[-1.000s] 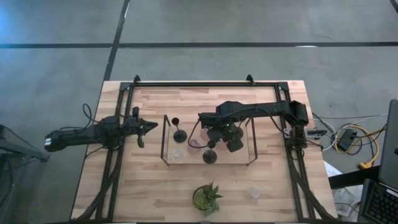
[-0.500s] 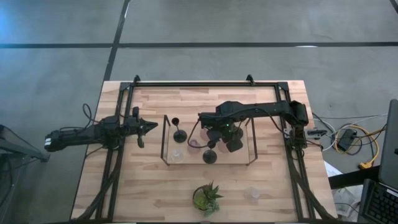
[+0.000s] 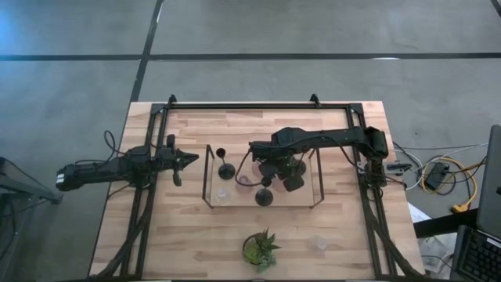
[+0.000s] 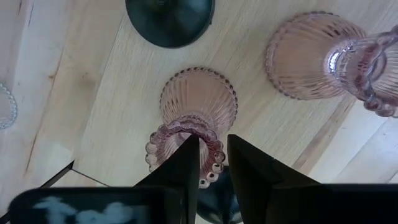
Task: Pick & Place candle stick holders
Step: Put the pink glass candle holder on the shelf, then put the transparent glass candle holder on the shelf
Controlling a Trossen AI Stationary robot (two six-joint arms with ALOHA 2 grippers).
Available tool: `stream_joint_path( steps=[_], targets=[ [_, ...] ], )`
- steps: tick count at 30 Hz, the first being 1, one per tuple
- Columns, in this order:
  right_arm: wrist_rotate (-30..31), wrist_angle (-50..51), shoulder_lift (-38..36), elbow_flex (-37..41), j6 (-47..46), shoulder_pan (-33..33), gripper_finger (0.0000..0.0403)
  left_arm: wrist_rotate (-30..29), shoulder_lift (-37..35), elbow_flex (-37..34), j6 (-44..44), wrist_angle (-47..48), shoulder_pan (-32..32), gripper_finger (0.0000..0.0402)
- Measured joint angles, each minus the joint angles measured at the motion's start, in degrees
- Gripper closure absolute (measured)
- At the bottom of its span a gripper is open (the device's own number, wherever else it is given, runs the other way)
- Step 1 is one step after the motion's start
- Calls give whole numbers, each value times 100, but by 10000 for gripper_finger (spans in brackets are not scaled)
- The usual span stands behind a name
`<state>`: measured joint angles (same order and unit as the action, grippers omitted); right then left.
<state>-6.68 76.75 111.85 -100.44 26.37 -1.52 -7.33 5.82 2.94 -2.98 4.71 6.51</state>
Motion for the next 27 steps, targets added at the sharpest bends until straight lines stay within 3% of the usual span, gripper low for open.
stream_joint_path(
  steps=[18,27],
  targets=[
    [15,14,-91,-289,-50,2,273,1,0,0,0,0,2,376],
    [128,510,-415,-646,-171,4,239,0,0,0,0,0,0,376]
  ],
)
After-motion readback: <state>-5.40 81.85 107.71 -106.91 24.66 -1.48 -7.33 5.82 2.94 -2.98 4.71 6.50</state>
